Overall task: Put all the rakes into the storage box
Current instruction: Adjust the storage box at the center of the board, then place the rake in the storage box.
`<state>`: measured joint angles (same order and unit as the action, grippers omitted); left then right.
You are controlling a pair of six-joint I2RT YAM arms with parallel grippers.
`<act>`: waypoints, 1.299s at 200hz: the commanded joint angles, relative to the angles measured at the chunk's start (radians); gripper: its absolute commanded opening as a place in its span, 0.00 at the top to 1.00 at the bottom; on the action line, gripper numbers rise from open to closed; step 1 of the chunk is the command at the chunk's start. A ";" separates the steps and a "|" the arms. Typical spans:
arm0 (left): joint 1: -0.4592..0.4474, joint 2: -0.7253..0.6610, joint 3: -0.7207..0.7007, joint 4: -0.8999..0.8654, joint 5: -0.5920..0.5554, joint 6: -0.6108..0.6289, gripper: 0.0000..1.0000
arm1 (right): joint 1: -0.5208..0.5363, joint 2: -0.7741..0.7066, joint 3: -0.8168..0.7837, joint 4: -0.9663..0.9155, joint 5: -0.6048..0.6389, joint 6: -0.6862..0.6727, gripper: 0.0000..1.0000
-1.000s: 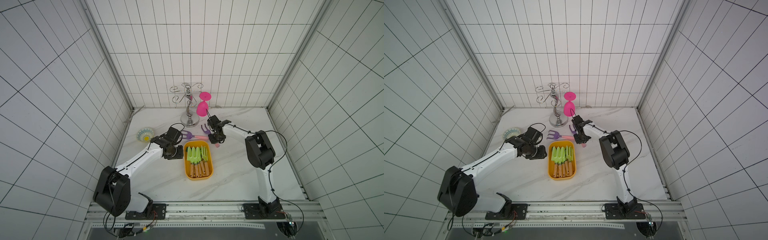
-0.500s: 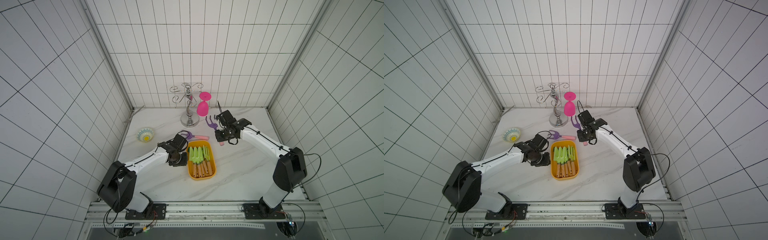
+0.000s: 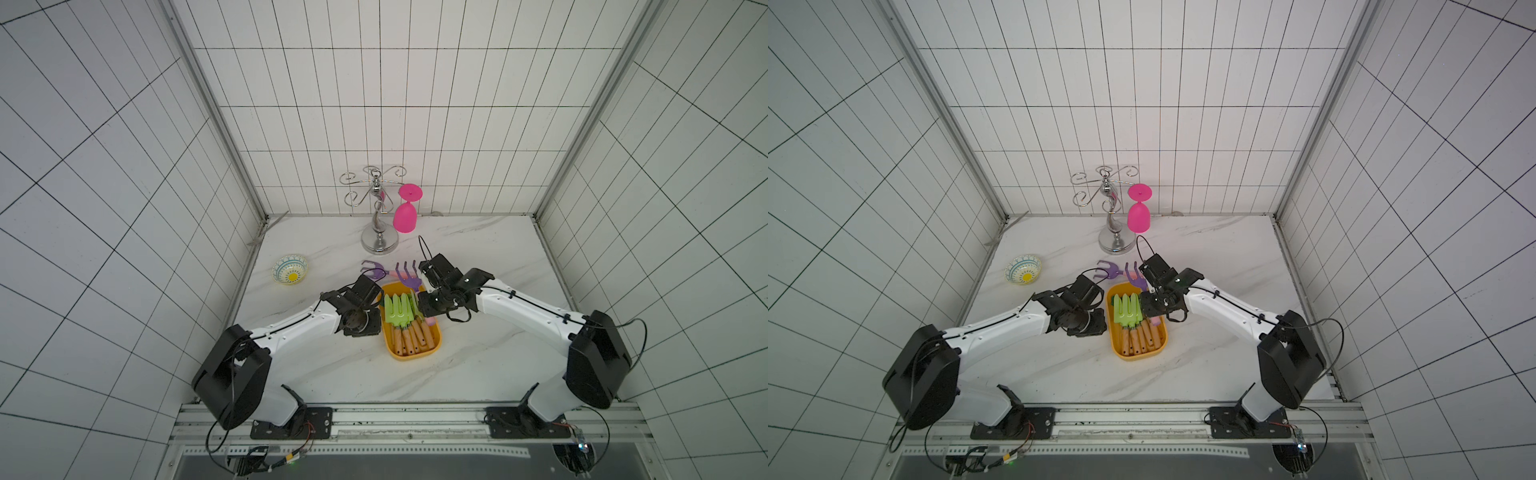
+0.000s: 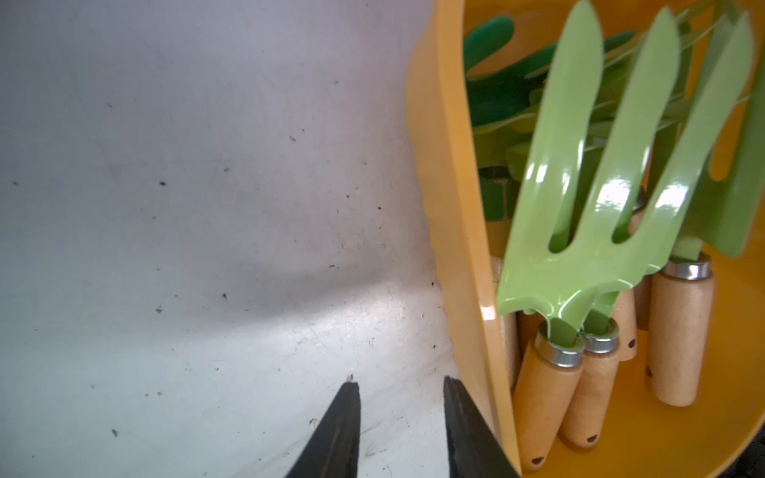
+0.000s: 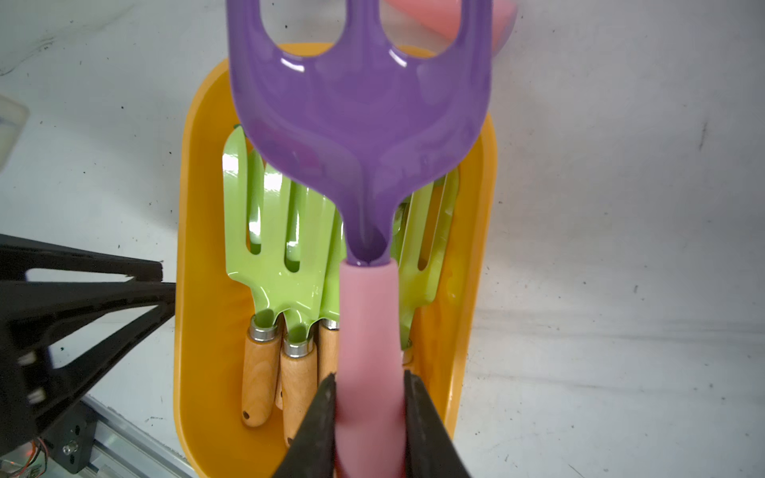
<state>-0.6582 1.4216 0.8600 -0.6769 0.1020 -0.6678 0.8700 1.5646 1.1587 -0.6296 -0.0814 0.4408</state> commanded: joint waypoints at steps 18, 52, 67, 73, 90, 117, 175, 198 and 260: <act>-0.002 -0.035 0.013 -0.025 -0.050 -0.005 0.64 | 0.038 0.005 -0.107 0.164 0.020 0.082 0.87; -0.001 -0.049 0.005 -0.048 -0.059 0.000 0.64 | 0.059 0.015 -0.154 0.193 0.039 0.134 0.88; -0.001 -0.054 0.001 -0.053 -0.062 0.003 0.64 | 0.078 -0.009 -0.185 0.197 0.077 0.153 0.88; -0.001 -0.057 0.001 -0.056 -0.065 0.003 0.64 | 0.084 -0.019 -0.200 0.195 0.090 0.161 0.88; -0.001 -0.060 -0.002 -0.059 -0.065 0.005 0.64 | 0.090 -0.028 -0.234 0.192 0.099 0.171 0.87; -0.001 -0.061 -0.009 -0.062 -0.066 0.011 0.63 | 0.108 -0.024 -0.267 0.184 0.111 0.173 0.87; -0.002 -0.064 -0.004 -0.064 -0.075 0.023 0.63 | 0.157 -0.061 -0.250 0.058 0.187 0.156 0.84; 0.000 -0.058 0.006 -0.063 -0.077 0.032 0.62 | 0.168 -0.036 -0.215 -0.005 0.212 0.142 0.73; 0.008 -0.049 0.038 -0.069 -0.093 0.055 0.58 | 0.184 -0.103 -0.126 -0.081 0.266 0.064 0.52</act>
<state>-0.6575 1.3773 0.8627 -0.7444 0.0330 -0.6357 1.0477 1.5139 0.9646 -0.6273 0.1257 0.5510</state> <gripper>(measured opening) 0.415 0.460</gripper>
